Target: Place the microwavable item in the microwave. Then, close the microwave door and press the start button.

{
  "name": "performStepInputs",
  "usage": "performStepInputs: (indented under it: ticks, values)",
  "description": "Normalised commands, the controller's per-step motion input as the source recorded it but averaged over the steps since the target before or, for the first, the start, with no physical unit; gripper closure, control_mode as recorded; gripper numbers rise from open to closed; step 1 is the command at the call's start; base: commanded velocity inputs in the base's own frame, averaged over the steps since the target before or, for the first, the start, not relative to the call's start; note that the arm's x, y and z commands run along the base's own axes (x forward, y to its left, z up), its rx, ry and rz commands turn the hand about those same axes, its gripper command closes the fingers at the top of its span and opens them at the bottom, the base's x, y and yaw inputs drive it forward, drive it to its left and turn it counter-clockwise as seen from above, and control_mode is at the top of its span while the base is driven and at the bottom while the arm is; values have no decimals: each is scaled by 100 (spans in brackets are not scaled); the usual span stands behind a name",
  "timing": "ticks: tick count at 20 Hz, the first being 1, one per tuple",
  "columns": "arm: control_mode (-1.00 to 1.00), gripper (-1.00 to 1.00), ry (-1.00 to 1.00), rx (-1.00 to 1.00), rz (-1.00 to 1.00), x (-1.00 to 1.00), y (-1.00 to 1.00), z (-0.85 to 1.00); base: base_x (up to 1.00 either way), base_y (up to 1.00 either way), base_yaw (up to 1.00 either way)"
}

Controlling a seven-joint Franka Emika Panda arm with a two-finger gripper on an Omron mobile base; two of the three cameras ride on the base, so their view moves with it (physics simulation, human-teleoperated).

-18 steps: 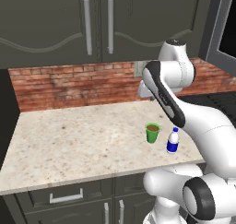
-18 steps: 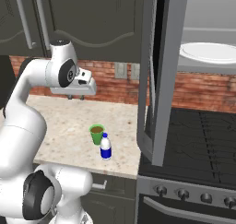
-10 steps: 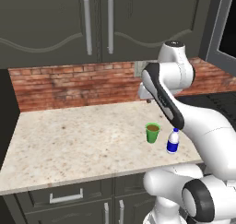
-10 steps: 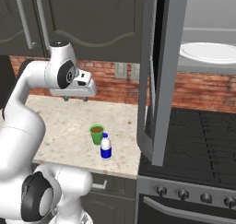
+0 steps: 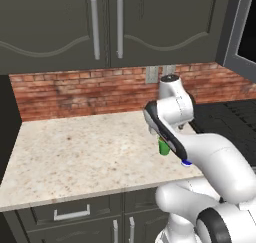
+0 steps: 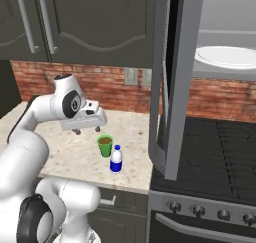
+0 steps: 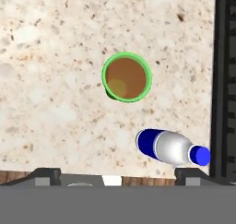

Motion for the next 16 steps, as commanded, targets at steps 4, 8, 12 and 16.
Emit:
performStepInputs:
  ticks: [4, 8, 12, 16]
  values:
    - [-100, -100, 22, 9, 0, 8, -17, -70, 0, 0, 0]
    - [-100, -100, 6, 7, 0, 26, 0, -34, 0, 0, 0]
    - [-100, -100, 0, 2, 0, 25, 4, -1, 0, 0, 0]
    - [-100, -100, -2, 0, 0, 17, 12, 0, 0, 0, 0]
